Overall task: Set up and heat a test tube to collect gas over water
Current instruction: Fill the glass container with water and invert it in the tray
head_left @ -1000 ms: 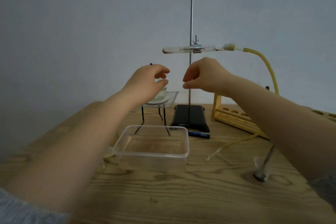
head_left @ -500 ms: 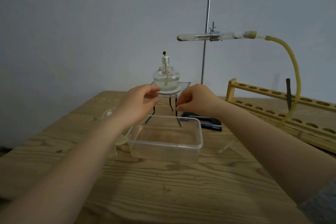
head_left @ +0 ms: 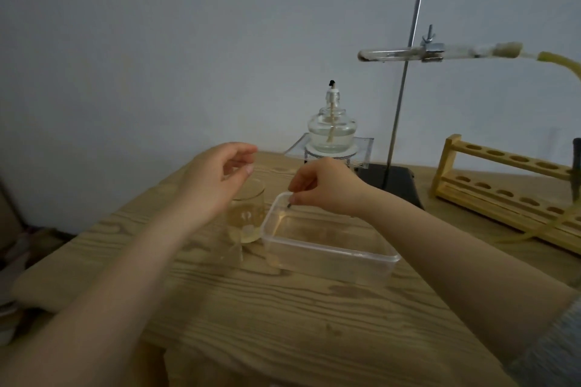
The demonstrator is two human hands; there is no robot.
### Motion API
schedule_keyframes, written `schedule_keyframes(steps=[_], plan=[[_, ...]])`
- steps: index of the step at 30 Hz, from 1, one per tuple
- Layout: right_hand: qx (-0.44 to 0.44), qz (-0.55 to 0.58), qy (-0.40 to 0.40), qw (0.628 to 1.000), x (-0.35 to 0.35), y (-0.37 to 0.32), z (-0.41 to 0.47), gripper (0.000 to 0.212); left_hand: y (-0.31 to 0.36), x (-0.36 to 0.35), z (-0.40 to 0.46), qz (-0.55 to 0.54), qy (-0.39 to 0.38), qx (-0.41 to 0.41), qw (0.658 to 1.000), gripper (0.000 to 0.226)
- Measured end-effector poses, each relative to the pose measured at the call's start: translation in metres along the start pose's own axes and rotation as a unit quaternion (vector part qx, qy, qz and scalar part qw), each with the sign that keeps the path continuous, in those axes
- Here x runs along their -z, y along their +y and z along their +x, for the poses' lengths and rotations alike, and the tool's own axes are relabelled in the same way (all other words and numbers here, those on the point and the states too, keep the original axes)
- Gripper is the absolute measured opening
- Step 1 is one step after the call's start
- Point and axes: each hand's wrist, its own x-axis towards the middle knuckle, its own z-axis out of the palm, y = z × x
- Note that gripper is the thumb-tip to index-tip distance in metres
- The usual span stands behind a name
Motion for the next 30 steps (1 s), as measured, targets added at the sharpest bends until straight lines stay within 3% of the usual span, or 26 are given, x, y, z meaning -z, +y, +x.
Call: schedule_keyframes(steps=[4,8,10,13,15,19,30], plan=[[0.006,0.006,-0.005,1.0,-0.017,-0.011,0.012,0.026,-0.023,0.018,-0.007,0.006,0.041,0.045,0.998,0.033],[0.016,-0.014,-0.014,1.0,-0.031,-0.019,0.021,0.036,-0.044,0.019,-0.018,-0.013,-0.007,0.13,0.991,0.048],[0.012,-0.025,-0.017,0.999,-0.037,-0.023,0.025,0.047,-0.052,0.019,-0.024,-0.019,-0.042,0.165,0.985,0.064],[0.004,-0.041,-0.021,0.999,-0.042,-0.027,0.03,0.069,-0.058,0.02,-0.034,-0.023,-0.11,0.206,0.972,0.105],[0.0,-0.053,-0.035,0.998,-0.044,-0.028,0.035,0.083,-0.063,0.02,-0.04,-0.01,-0.159,0.219,0.963,0.115],[-0.011,-0.066,-0.083,0.994,-0.051,-0.027,0.045,0.101,-0.073,0.012,-0.049,0.01,-0.223,0.22,0.95,0.101],[-0.009,-0.055,-0.082,0.995,-0.07,-0.017,0.065,0.101,-0.084,-0.002,-0.051,-0.022,-0.21,0.204,0.956,0.066]])
